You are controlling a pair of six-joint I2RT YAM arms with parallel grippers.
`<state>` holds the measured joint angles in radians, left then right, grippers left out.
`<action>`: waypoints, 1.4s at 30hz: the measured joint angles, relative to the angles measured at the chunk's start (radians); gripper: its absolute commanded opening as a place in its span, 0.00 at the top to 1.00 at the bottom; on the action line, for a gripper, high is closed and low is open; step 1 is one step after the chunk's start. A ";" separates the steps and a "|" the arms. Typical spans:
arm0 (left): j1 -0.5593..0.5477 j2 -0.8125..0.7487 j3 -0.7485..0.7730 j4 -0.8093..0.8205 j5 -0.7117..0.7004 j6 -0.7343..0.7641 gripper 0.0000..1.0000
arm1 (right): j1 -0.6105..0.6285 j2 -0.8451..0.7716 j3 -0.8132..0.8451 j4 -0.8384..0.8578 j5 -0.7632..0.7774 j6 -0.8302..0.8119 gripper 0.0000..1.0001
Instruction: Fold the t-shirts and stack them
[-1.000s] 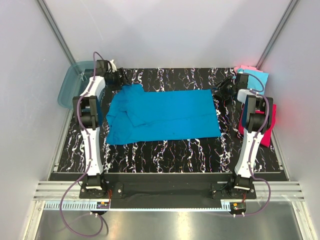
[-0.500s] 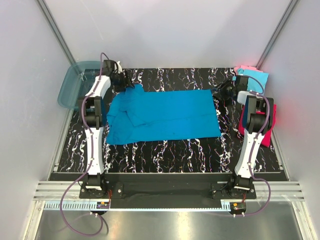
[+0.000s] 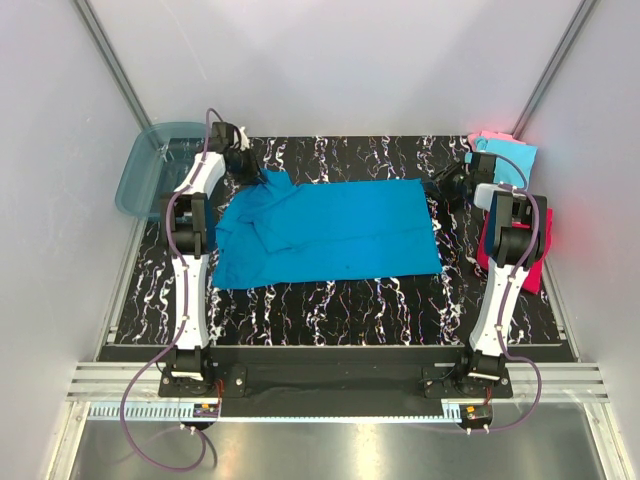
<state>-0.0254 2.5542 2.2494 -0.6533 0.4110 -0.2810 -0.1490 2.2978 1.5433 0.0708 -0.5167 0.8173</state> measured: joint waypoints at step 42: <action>0.020 -0.068 -0.183 0.176 0.047 -0.050 1.00 | 0.072 0.106 0.201 -0.155 0.058 -0.061 1.00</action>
<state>-0.0055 2.4866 2.0659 -0.4770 0.4580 -0.3313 -0.0765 2.4039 1.7443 -0.0841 -0.4583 0.7563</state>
